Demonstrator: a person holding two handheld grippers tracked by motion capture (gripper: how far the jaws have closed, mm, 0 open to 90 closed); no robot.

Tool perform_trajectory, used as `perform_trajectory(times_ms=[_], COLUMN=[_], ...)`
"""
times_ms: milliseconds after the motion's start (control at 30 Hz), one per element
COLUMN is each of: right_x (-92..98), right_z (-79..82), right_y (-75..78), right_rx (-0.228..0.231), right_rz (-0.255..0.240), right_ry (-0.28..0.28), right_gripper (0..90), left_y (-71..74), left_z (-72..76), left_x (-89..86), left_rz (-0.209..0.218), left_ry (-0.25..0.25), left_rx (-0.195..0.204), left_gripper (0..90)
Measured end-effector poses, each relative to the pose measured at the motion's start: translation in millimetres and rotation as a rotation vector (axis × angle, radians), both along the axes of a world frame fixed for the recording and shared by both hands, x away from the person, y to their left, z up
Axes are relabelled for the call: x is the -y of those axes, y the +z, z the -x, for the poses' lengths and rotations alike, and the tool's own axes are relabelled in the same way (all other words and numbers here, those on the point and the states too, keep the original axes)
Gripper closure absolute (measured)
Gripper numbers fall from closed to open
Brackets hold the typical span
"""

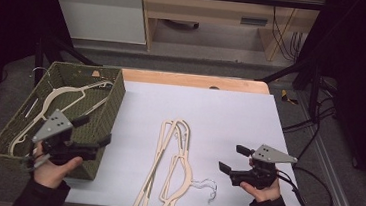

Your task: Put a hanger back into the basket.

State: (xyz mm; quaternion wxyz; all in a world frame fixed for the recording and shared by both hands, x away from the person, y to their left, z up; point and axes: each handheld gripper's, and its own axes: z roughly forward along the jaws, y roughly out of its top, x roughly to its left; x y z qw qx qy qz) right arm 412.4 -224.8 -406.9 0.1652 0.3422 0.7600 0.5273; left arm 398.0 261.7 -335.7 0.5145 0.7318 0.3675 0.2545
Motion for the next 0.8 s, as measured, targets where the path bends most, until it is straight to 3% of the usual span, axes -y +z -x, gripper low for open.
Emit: perform_trajectory(times_ms=[167, 333, 567, 733, 800], right_x=[-6.8, -12.4, -20.8, -26.1, -31.5], right_z=[2.5, 4.4, 6.7, 6.3, 5.9], right_y=[-5.6, -10.7, -17.8, -22.1, -24.3], right_rx=[-0.010, -0.020, -0.041, -0.058, -0.064], right_rz=[0.006, 0.022, 0.024, 0.038, 0.069], right_ry=[0.030, 0.048, 0.063, 0.069, 0.067], right_gripper=[14.4, 14.5, 14.5, 15.1, 16.1], left_y=[-12.8, -31.8, -45.9, -63.2, -72.7], left_z=[5.1, 11.6, 13.2, 10.5, 8.6], left_x=[22.0, 43.6, 53.3, 57.0, 59.3], left_rz=[-0.001, -0.047, -0.035, -0.031, -0.053], left_ry=[-0.049, -0.104, -0.154, -0.178, -0.188], left_rx=[-0.017, -0.053, -0.064, -0.104, -0.130], left_gripper=[6.6, 6.5, 6.6, 6.7, 6.6])
